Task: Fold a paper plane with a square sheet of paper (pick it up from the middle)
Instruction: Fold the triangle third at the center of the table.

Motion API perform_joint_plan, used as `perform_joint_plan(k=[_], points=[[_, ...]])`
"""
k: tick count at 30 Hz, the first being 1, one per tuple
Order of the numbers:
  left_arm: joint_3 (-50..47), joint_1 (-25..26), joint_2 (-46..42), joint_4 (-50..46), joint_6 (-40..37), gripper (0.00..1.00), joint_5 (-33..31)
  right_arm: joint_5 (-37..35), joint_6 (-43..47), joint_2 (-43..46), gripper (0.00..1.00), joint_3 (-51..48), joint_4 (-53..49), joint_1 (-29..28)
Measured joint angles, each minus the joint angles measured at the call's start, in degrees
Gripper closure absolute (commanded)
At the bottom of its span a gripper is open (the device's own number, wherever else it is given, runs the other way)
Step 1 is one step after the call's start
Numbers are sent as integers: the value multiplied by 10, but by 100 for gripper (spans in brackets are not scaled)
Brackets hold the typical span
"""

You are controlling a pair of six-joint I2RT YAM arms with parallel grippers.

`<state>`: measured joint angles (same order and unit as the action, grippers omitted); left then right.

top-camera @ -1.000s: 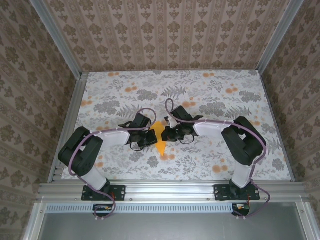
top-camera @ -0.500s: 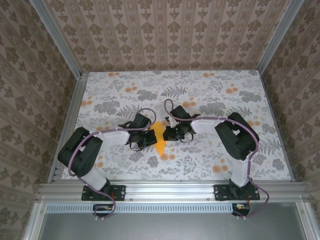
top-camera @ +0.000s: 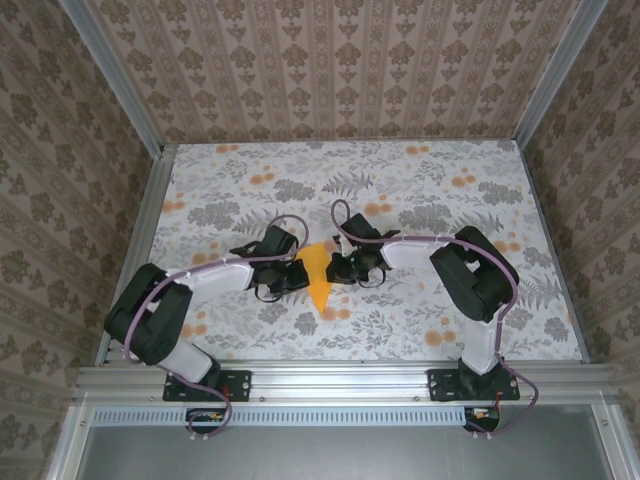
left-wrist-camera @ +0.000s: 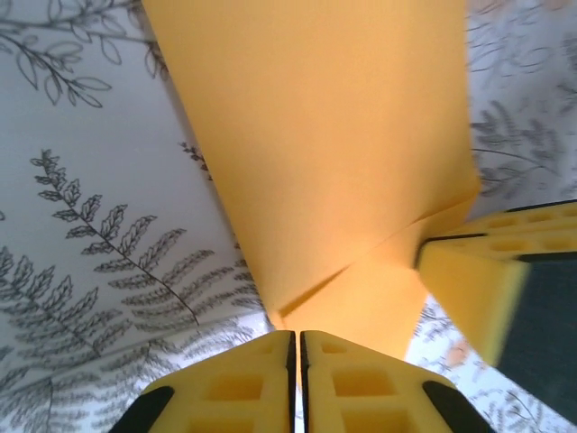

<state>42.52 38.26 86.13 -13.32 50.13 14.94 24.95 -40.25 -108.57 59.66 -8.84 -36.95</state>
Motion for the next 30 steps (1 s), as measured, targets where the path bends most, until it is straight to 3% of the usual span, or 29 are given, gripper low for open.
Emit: perform_joint_plan(k=[7, 15, 30], points=[[-19, 40, -46, 12, 17, 87, -7, -20, -85, 7, 90, -7, 13, -22], [-54, 82, -29, 37, 55, 92, -7, -16, -123, 7, 89, -16, 38, -24], [-54, 82, -5, 35, 67, 96, -24, 8, -49, 55, 87, -41, 58, -7]])
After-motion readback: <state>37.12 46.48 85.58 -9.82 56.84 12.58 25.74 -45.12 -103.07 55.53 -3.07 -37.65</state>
